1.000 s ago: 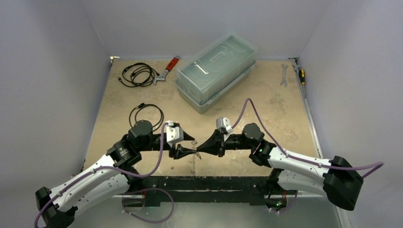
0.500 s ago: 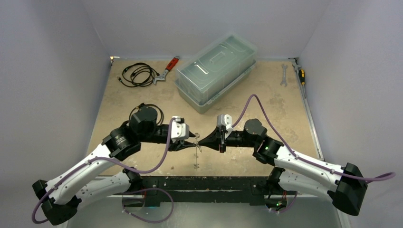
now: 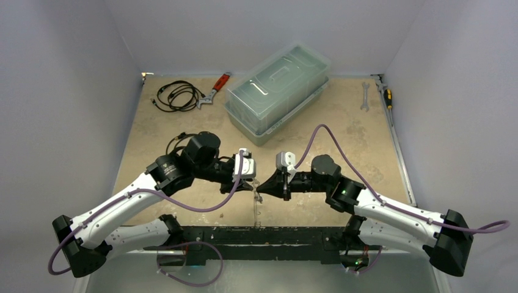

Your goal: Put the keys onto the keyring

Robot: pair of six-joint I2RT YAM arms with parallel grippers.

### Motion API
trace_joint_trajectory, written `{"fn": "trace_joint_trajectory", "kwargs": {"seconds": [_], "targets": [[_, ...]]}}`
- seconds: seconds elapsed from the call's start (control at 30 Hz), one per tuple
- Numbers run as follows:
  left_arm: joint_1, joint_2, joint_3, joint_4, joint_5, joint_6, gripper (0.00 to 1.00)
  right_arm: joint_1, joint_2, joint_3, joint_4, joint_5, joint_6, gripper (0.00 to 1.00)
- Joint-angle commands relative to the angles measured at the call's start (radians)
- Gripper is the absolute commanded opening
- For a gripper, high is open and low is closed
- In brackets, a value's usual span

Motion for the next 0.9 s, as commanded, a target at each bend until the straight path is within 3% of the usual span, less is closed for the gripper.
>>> {"fn": "trace_joint_trajectory", "kwargs": {"seconds": [0.0, 0.43, 0.7, 0.87], "targets": [[-0.004, 0.002, 0.015, 0.01, 0.029, 0.023, 0.26, 0.009, -0.02, 0.059, 0.033, 0.017, -0.016, 0.0], [-0.014, 0.039, -0.027, 0.039, 0.066, -0.007, 0.22, 0.015, -0.023, 0.067, 0.029, 0.02, -0.02, 0.0], [-0.017, 0.046, -0.049, 0.08, 0.05, -0.021, 0.01, 0.016, -0.022, 0.065, 0.027, 0.023, -0.02, 0.0], [-0.017, 0.022, -0.079, 0.16, 0.026, -0.058, 0.0, 0.016, -0.021, 0.06, 0.031, 0.025, -0.02, 0.0]]}}
